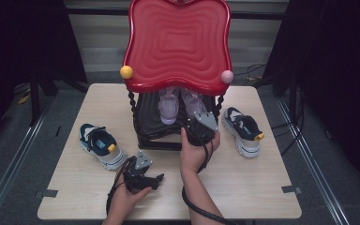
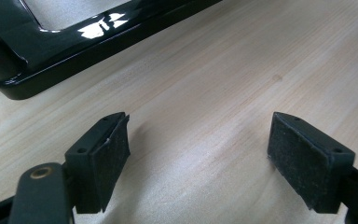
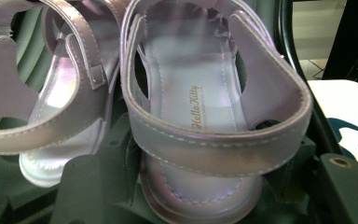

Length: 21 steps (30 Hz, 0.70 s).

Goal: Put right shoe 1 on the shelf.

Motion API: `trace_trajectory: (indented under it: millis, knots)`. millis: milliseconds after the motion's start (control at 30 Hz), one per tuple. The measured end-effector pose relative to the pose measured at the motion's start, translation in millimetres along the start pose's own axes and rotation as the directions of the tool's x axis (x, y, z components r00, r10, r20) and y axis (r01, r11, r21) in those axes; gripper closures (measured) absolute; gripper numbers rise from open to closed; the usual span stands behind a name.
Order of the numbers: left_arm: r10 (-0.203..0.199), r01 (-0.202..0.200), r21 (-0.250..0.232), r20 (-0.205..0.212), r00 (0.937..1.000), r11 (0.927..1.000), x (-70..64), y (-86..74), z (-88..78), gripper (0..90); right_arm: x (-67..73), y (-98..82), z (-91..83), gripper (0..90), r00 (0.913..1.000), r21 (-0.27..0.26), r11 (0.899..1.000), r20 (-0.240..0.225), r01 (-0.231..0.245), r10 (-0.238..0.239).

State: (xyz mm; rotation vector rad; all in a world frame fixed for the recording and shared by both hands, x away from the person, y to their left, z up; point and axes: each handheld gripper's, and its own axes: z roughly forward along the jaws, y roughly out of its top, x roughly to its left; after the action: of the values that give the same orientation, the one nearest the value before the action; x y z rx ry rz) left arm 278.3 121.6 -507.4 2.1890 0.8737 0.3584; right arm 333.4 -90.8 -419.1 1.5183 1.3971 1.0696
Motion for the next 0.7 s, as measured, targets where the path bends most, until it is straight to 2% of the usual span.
trace_trajectory:
  millis: [700]
  knots:
    - [0.0,0.0,0.001,-0.001,1.0,1.0,-0.1,0.0,0.0,20.1,8.4,-0.9,13.2,36.9,0.9996,-0.013,1.0,0.026,0.01,-0.009]
